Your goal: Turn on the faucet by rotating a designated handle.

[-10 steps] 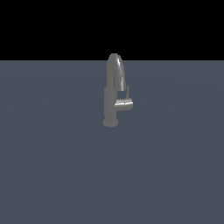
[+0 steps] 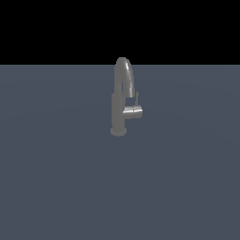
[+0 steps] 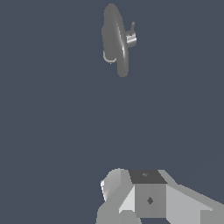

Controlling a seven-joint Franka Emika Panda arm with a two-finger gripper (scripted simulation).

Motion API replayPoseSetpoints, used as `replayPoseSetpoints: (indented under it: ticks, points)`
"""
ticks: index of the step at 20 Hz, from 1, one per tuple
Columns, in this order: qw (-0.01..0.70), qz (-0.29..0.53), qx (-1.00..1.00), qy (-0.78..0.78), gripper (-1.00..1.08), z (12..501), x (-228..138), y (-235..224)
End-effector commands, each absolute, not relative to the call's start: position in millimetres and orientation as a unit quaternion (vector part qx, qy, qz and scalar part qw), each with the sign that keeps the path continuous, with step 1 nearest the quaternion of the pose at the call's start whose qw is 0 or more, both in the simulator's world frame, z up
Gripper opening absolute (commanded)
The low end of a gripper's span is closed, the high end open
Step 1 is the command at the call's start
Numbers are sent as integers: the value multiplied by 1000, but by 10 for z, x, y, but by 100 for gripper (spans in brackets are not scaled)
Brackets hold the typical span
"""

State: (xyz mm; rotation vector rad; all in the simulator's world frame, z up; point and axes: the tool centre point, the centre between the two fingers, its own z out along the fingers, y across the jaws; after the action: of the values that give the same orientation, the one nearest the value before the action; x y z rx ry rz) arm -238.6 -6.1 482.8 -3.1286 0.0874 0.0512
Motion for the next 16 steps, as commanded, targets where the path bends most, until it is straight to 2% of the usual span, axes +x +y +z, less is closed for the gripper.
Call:
replayPoseSetpoints:
  ticks: [1, 16]
  points:
    - [11, 23, -999, 33, -100, 4823, -2331, -57]
    - [76, 106, -987, 99, -100, 4716, -1640, -44]
